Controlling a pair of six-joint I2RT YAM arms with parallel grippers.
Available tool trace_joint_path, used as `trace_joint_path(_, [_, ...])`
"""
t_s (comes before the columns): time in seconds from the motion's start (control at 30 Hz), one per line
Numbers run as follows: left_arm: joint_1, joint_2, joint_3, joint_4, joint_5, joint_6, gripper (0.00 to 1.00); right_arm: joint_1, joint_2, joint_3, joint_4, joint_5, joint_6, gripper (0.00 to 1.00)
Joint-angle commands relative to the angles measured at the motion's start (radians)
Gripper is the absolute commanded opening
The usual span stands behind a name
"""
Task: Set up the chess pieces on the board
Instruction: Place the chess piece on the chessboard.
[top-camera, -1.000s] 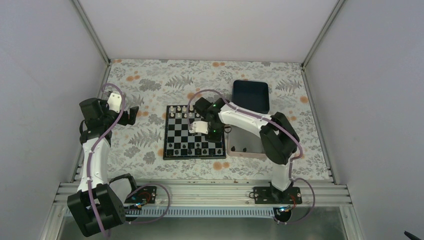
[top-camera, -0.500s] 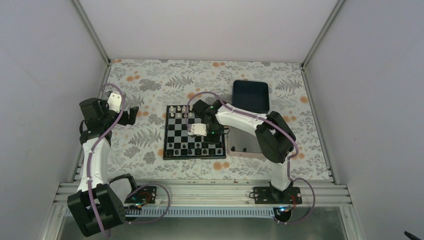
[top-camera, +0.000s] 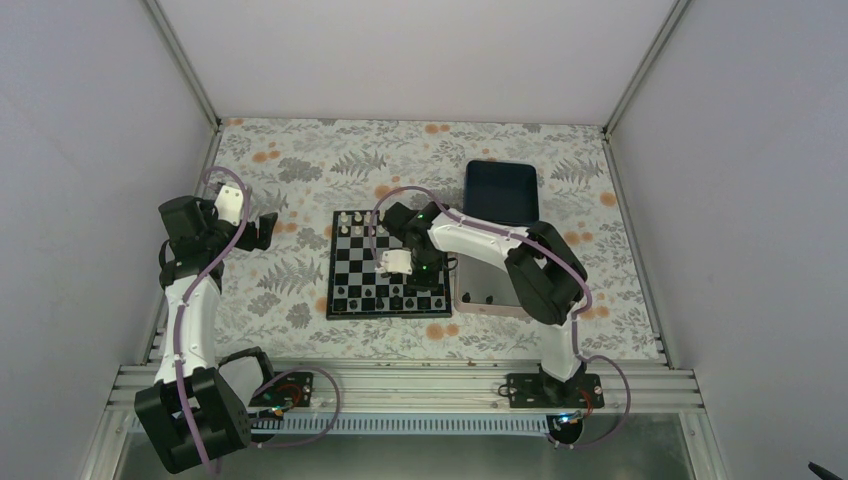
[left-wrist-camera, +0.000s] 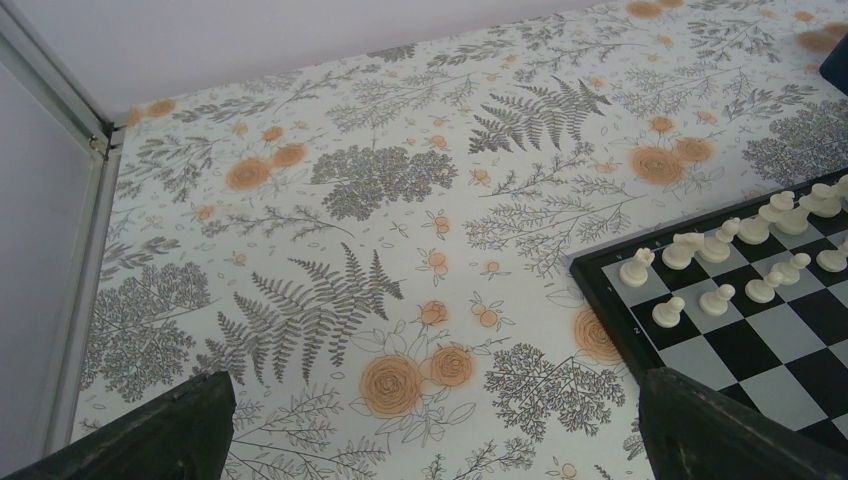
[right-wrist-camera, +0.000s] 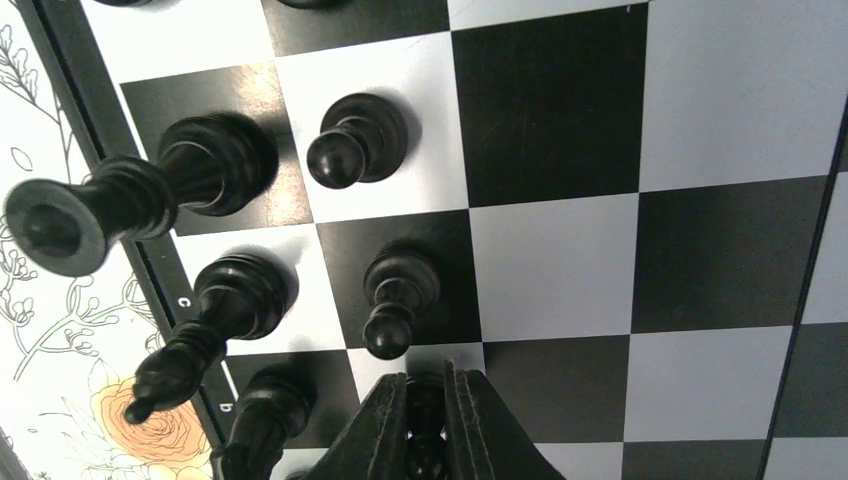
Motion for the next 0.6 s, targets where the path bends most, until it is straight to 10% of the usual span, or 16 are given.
trace_joint_path(0.0, [0.009,0.006,-0.003,0.005,0.016,0.014,1.00,0.010,0.018,-0.006,-0.002,-0.004,0.000,0.11])
trace_joint_path(0.57, [0.010,0.002,-0.003,0.004,0.011,0.014,1.00,-0.031,-0.100,0.007,-0.026,0.012,0.018,0.29])
